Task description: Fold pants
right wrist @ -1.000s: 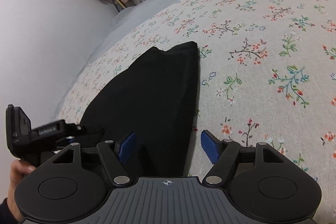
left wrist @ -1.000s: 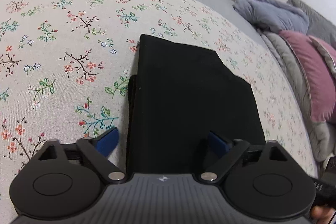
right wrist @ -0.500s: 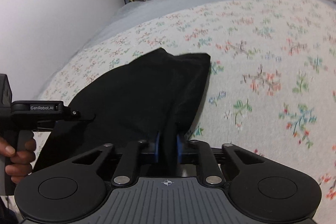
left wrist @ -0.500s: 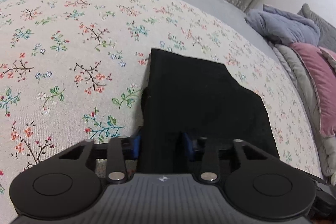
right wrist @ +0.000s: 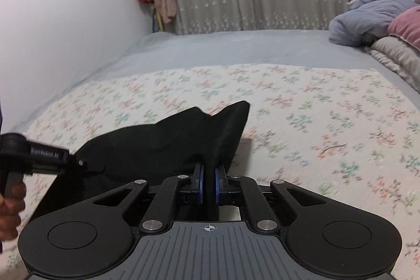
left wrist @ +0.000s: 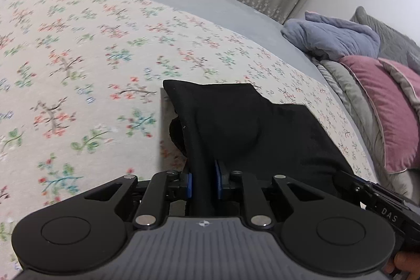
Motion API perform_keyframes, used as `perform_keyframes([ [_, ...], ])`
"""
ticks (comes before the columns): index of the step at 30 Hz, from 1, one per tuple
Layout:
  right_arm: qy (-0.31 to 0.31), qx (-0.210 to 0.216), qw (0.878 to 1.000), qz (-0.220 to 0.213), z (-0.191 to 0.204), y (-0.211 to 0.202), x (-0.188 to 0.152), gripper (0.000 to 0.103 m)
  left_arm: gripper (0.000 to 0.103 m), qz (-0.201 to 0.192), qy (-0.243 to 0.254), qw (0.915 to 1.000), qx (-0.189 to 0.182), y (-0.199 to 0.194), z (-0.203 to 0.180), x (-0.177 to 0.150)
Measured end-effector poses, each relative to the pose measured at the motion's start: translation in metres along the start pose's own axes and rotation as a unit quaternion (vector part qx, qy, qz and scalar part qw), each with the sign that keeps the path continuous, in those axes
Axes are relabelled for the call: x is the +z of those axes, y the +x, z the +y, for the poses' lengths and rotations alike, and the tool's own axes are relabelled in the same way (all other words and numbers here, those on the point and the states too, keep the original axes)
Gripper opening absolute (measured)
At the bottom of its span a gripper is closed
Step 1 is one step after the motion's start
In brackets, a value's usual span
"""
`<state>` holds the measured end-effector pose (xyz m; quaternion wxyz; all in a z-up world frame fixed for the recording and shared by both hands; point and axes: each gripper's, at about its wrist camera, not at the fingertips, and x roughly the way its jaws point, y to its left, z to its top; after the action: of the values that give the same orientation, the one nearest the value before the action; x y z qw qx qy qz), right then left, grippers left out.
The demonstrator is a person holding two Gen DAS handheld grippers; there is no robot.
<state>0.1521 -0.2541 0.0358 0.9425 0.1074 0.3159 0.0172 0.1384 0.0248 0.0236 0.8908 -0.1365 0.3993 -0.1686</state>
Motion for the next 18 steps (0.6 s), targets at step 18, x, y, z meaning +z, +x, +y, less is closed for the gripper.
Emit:
perform_keyframes([
  [18, 0.099, -0.017, 0.991, 0.085, -0.047, 0.024, -0.021, 0.026, 0.048, 0.009, -0.022, 0.9995, 0.022, -0.003, 0.009, 0.000],
])
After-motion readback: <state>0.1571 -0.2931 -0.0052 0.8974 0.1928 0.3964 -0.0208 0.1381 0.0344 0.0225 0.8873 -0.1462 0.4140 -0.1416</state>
